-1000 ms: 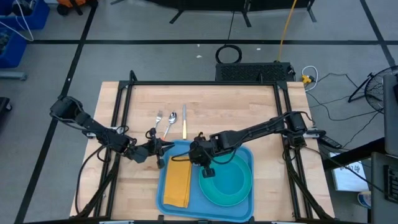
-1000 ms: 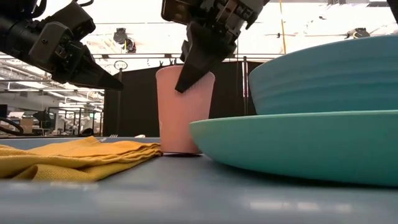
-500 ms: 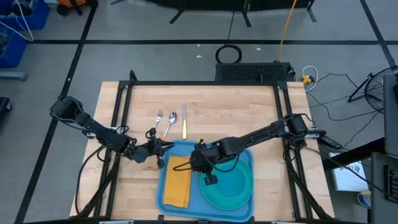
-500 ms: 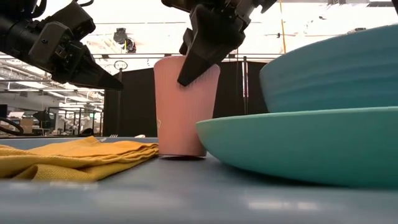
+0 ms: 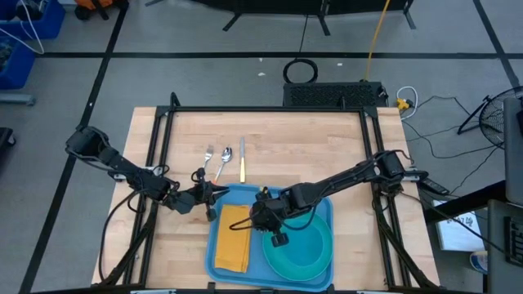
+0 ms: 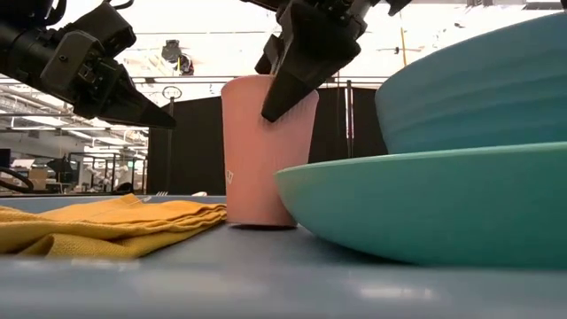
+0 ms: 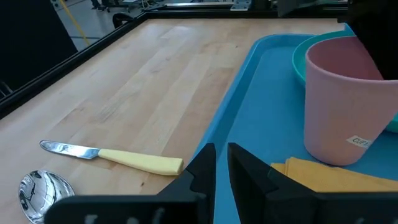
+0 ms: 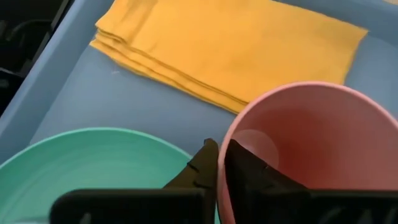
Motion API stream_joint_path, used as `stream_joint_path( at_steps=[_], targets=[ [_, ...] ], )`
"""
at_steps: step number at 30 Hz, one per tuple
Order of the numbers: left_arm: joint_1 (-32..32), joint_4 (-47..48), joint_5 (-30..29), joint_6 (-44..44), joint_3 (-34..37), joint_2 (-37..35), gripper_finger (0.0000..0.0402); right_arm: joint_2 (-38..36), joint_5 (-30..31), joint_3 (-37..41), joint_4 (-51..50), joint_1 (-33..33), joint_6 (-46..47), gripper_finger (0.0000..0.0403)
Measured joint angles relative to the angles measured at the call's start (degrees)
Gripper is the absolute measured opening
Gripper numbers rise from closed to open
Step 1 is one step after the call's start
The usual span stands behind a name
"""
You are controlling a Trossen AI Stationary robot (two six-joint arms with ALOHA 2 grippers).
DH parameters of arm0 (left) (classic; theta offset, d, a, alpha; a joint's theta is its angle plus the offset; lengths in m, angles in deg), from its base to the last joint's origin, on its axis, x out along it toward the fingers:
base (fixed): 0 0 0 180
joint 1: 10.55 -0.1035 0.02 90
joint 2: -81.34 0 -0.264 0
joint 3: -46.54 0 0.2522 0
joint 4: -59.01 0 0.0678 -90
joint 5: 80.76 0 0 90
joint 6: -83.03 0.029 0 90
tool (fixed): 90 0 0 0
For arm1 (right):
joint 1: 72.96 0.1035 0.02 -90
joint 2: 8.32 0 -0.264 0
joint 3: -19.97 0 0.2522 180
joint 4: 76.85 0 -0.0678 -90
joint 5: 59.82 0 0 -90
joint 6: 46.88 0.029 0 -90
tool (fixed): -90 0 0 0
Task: Set up tray
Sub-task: Adjust the pink cup on the blue serving tray, then put the orange fork on the yellow napkin on the blue serving tray
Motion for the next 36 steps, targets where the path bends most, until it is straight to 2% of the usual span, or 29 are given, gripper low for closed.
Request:
stream_joint_path(
  at_steps=[5,10,15,22,27,30,36],
  targets=[
    [0.0,0.0,0.0,0.0,0.0,0.0,0.0047,0.2,-0.3,0.1,-0.3,0.6,-0.8,0.0072],
    [0.0,0.0,0.0,-0.1,0.0,0.0,0.0047,0.2,3.2,0.1,0.3,0.8,-1.9,0.0127],
    [0.0,0.0,0.0,-0.6,0.0,0.0,0.0047,-0.1,6.0,0.1,0.6,0.6,-2.5,0.0163],
    [0.0,0.0,0.0,-0.8,0.0,0.0,0.0047,-0.1,5.9,-0.1,2.8,0.5,-3.3,0.0191],
    [0.0,0.0,0.0,-0.7,0.0,0.0,0.0047,-0.1,6.0,-3.7,-0.9,0.6,-3.3,0.0202],
    [0.0,0.0,0.1,-0.7,0.0,0.0,0.0047,-1.2,6.0,-7.4,-6.4,0.6,-3.2,0.0207],
    [0.0,0.2,0.4,-0.6,0.0,0.0,0.0047,-10.1,7.6,-9.9,-10.1,1.6,-2.7,0.0205]
  ],
)
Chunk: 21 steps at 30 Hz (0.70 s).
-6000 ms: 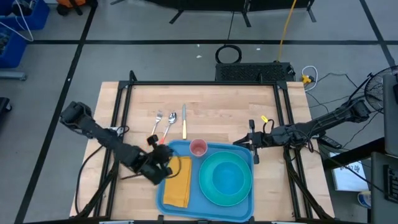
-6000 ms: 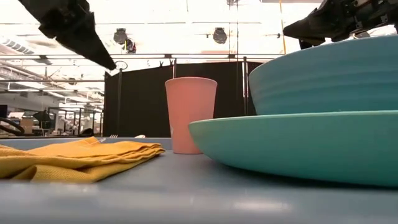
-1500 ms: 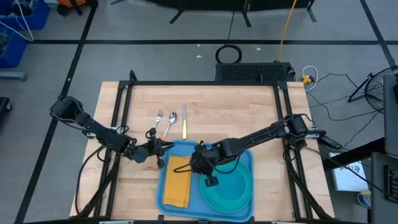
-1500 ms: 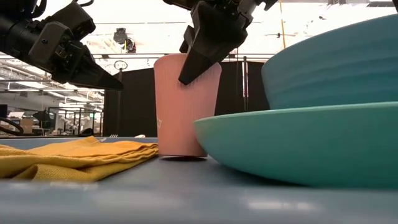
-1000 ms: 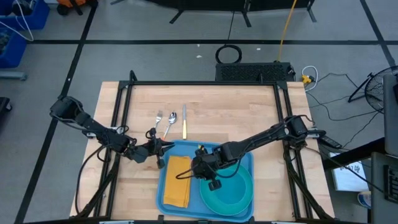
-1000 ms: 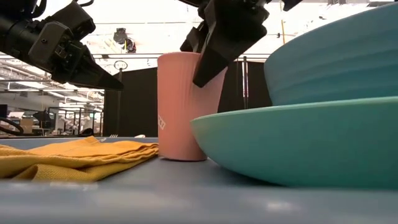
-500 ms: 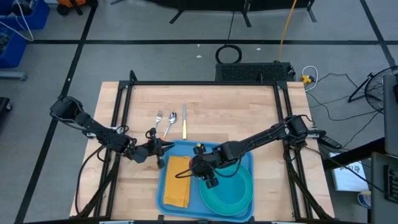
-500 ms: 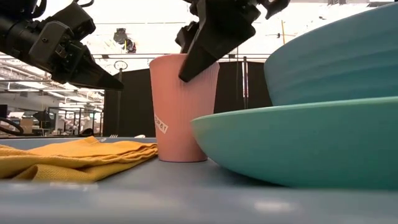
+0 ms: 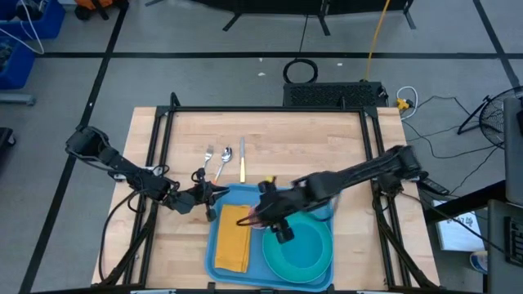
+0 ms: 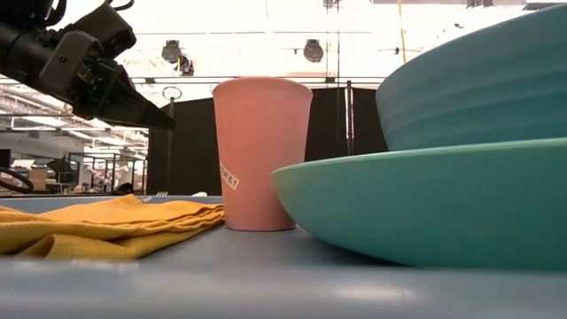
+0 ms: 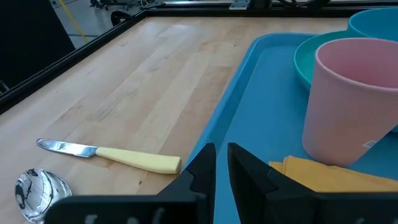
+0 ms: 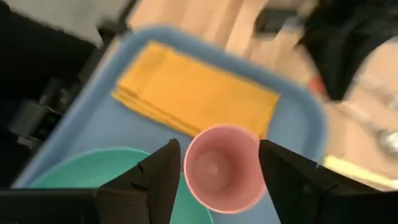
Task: Set up tray
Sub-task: Put the orange fork on the yellow napkin on the blue serving tray
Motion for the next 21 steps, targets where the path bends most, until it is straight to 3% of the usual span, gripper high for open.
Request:
stream_joint_path(
  at_steps=[5,10,16,21],
  targets=[
    [0.0,-0.1,-0.5,-2.0,0.0,0.0,0.0047,-13.5,4.7,4.8,1.7,3.1,-1.4,0.0131],
    [0.0,-0.1,-2.7,-2.1,0.0,0.0,0.0047,-28.9,11.5,23.1,13.6,6.2,-2.5,0.0014],
    [-0.5,-0.1,-3.6,-4.1,-1.5,0.0,0.0047,-44.7,13.6,48.8,30.4,3.1,-1.9,0.0005],
    [-2.8,0.0,-3.6,-4.9,-3.3,0.0,0.0047,-52.8,13.5,62.5,40.2,-2.5,-2.4,0.0004]
  ],
)
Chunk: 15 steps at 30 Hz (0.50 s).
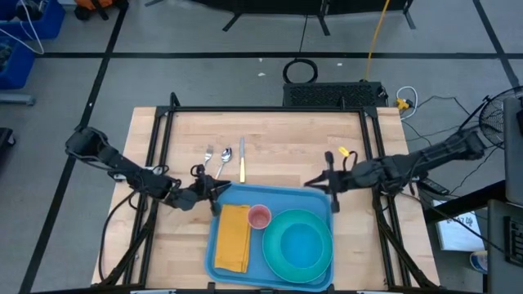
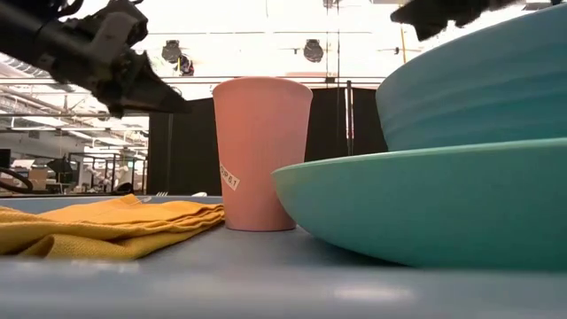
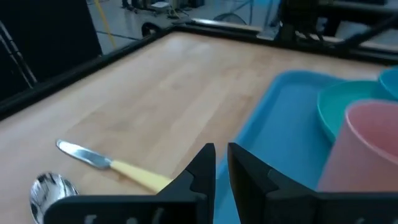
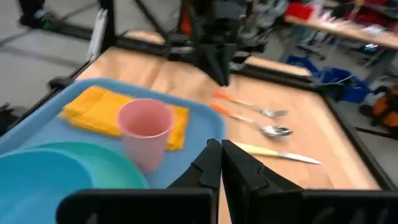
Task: Set up tray
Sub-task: Put the orange fork on the yellow napkin on the blue serving tray
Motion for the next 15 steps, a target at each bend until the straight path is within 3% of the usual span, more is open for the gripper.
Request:
stream_joint_path(
  at_steps=[4,9,15],
  targets=[
    [-3.0,7.3,-1.1,-1.4,-3.0,0.0,0.0046,-5.3,-0.1,6.9,4.2,-2.8,-1.1,0.0001],
    [-10.3,29.1,-3.4,-16.6,-8.2,0.0,0.0046,-11.5,-3.4,14.5,8.7,-5.5,-2.4,0.0001],
    [-20.6,55.9,4.4,-36.1,-14.2,0.0,0.0047,-17.9,-9.4,19.6,10.2,-8.6,-2.5,0.0001]
  ],
)
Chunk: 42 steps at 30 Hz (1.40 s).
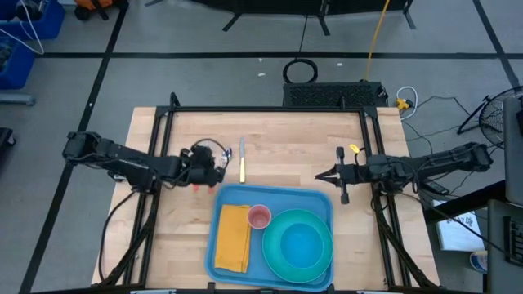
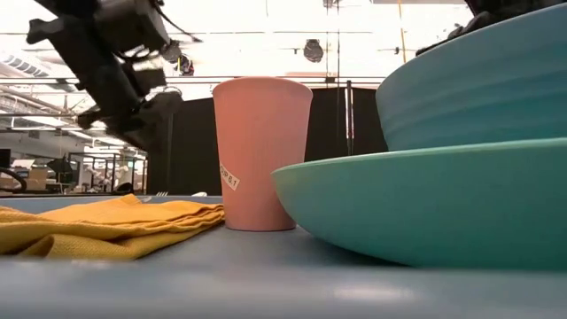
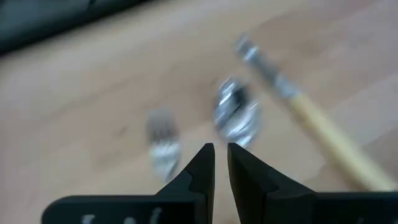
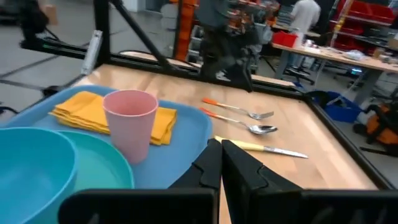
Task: Set up tray
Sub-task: Put the orange fork on the yellow napkin on the blue serving tray
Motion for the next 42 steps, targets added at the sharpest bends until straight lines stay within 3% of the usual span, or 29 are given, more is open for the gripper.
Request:
stream_joint_path(
  at_steps=[4,11,14,18,23,27,35,42],
  targets=[
    [-5.5,6.5,8.7,-1.5,-1.0,0.0,0.0047,-3.3,-3.1,1.8,-0.6,-0.6,-1.6,0.0001],
    [-12.5,8.5,19.3,4.9,-1.0,0.0,0.0052,-7.6,-3.2,2.2,-4.5,-0.7,-2.6,0.0000],
    [-16.0,8.0,25.5,6.2,-1.0,0.0,0.0080,-8.6,-3.2,2.2,-5.1,-0.7,-2.6,0.0000],
    [-20.5,7.0,32.8,8.9,-1.0,0.7,0.0149,-9.5,-3.2,2.2,-5.6,-0.7,-3.2,0.0000],
    [-24.2,7.9,33.5,13.9,-1.0,2.7,0.0229,-9.6,-2.9,2.2,-5.6,-0.7,-3.3,0.0000],
    [-26.4,7.6,33.3,18.3,-1.0,5.8,0.0251,-9.6,-2.8,2.2,-5.6,-0.7,-3.4,0.0000],
    [-28.4,6.9,34.4,21.9,-1.4,13.2,0.0235,-9.6,-2.7,2.2,-5.2,-0.7,-3.6,0.0000],
    [-28.4,6.5,35.1,21.7,-1.4,14.1,0.0187,-9.6,-2.7,2.2,-5.3,-0.7,-3.6,0.0000]
  ],
)
